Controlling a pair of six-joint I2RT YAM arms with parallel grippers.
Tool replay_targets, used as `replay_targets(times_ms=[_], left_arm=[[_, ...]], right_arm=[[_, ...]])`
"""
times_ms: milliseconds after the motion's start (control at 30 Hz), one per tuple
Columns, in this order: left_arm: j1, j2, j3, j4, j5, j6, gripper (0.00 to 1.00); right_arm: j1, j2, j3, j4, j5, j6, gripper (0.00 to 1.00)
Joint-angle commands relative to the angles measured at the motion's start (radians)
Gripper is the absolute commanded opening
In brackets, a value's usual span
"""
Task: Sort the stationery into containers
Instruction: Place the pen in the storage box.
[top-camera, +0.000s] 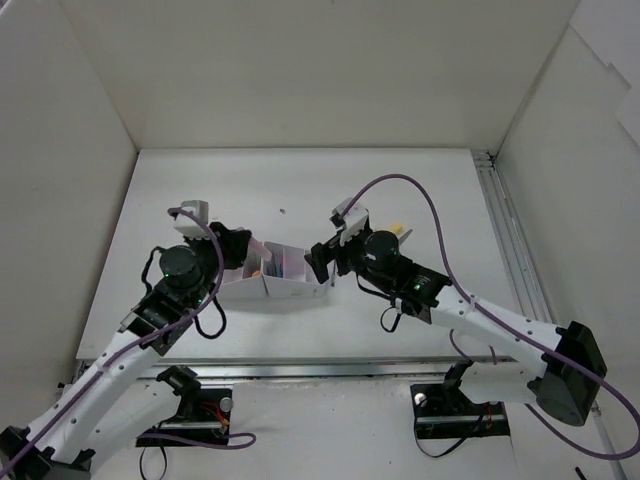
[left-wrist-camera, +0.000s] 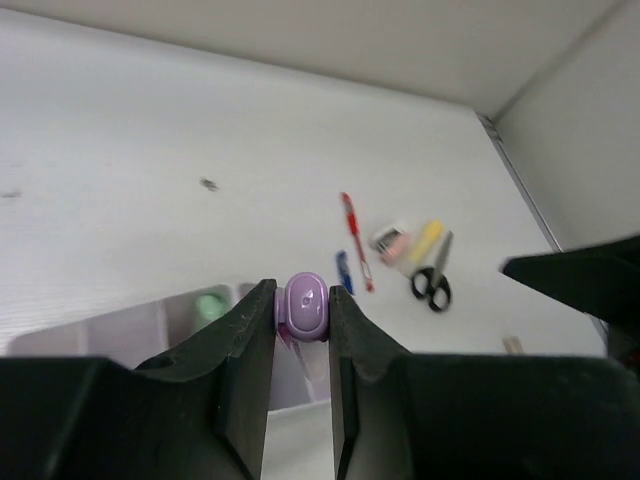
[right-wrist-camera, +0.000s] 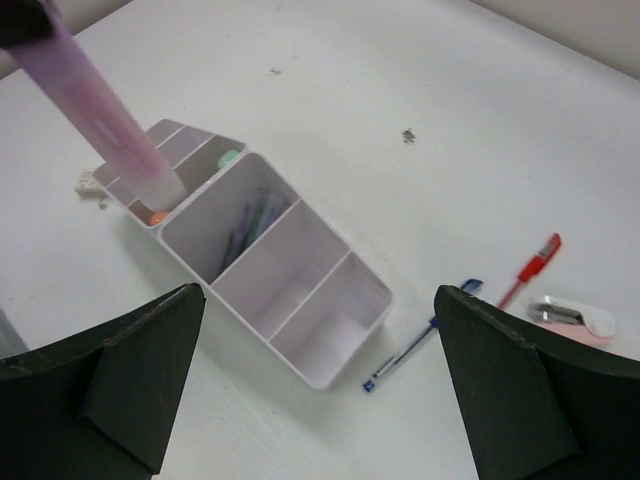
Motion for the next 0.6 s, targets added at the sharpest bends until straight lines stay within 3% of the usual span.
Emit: replay_targets(times_ms=[0,233,333,567], left_arm=[[0.099,-0.071,0.006,-0.071,-0.153,0.04,0.0],[0.236,-0.101,-0.049,-0.097,-0.16,0.034,0.0],[0.247,-0.066,-0.08,-0.051,-0.098,0.043,0.0],[0.247,0.042,-0.138,0.055,-0.115,0.074,0.0]], right_arm=[[-0.038,-0.075,0.036,-0.024,0.14,0.031,0.98],[-0.127,-0.124,0.006,-0.081,0.213,0.08,0.98],[-0.157,-0.12,0.013,-0.109,0.226,0.085,0.98],[-0.232,-0.106,0.01,-0.126,0.192,0.099,0.98]])
